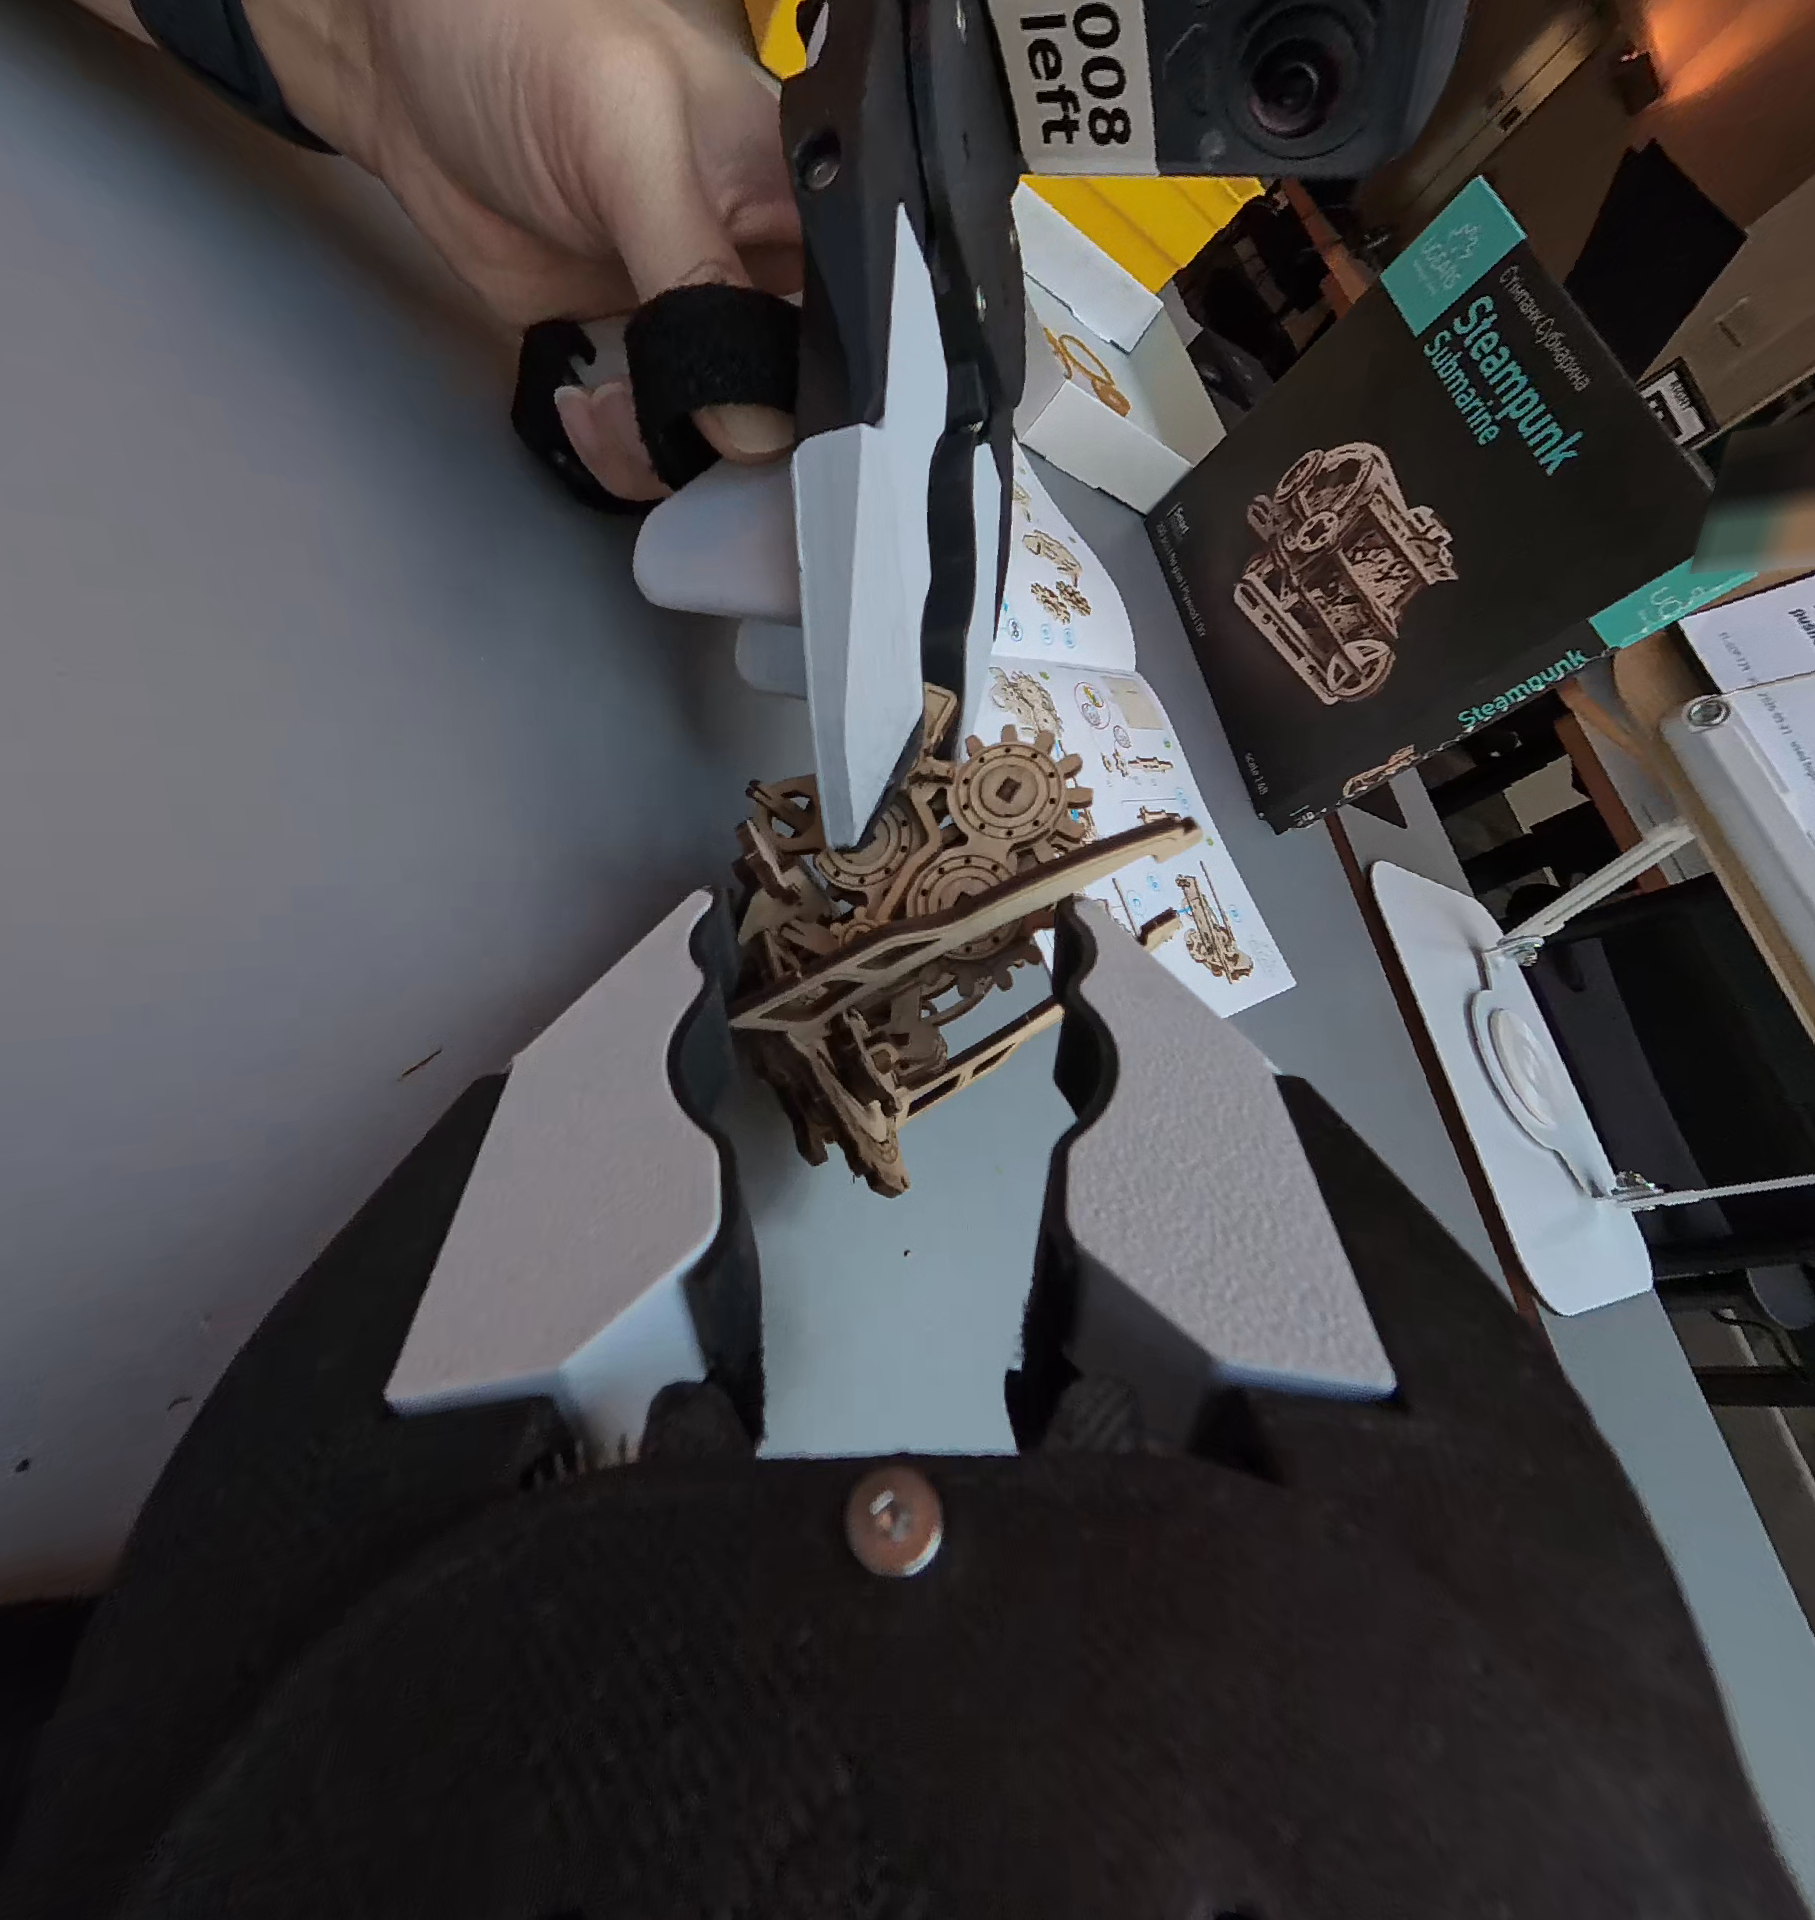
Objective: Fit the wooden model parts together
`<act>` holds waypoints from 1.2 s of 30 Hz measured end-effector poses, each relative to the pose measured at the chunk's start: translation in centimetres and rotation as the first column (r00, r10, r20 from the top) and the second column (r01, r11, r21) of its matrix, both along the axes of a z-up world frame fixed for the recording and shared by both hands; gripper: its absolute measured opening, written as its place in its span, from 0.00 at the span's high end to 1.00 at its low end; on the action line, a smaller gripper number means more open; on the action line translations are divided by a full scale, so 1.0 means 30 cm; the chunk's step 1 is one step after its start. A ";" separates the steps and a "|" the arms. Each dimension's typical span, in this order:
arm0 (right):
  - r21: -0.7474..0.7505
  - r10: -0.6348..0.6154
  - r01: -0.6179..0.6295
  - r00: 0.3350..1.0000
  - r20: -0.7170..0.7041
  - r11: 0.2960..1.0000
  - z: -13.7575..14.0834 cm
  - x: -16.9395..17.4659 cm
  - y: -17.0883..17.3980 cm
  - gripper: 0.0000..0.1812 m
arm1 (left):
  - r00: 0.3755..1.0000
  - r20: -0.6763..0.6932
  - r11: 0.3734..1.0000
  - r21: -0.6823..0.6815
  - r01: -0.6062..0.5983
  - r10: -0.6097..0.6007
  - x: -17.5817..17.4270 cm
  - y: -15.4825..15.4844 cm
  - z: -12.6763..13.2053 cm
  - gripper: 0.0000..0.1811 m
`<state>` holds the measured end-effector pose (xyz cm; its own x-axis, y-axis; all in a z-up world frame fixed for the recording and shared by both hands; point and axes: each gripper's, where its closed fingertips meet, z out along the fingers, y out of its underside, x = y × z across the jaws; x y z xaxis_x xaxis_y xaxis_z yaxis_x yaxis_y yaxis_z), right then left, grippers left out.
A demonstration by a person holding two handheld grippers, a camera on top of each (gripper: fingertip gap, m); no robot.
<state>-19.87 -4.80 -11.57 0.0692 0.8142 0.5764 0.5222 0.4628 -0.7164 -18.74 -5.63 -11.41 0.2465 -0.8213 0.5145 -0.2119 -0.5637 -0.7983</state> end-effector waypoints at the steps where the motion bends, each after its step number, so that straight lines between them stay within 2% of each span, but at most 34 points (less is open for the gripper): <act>1: 0.000 -0.003 0.003 1.000 0.000 1.000 0.000 0.001 0.003 0.67 | 1.000 0.002 1.000 0.000 -0.004 0.004 0.000 0.002 0.001 0.90; 8: -0.035 0.027 -0.028 0.999 -0.041 0.999 0.040 0.012 0.008 0.70 | 0.999 0.045 1.000 -0.014 -0.009 0.009 0.001 0.004 0.030 0.90; 17: -0.107 0.107 -0.105 0.994 0.014 0.989 0.039 0.026 0.001 0.70 | 1.000 0.018 1.000 -0.018 0.002 -0.002 0.009 -0.004 0.026 0.90; 28: -0.097 0.234 -0.222 0.963 0.131 0.970 0.020 0.068 -0.044 0.72 | 0.982 -0.177 0.997 0.017 0.069 -0.065 0.042 -0.051 -0.021 0.90; 33: -0.094 0.215 -0.207 0.973 0.084 0.974 0.055 0.083 -0.027 0.73 | 0.998 -0.060 0.999 0.036 0.028 -0.026 0.062 -0.027 0.021 0.90; 36: -0.103 0.215 -0.208 0.975 0.064 0.973 0.057 0.085 -0.024 0.73 | 0.999 0.025 1.000 -0.004 0.023 -0.023 0.069 -0.023 0.030 0.90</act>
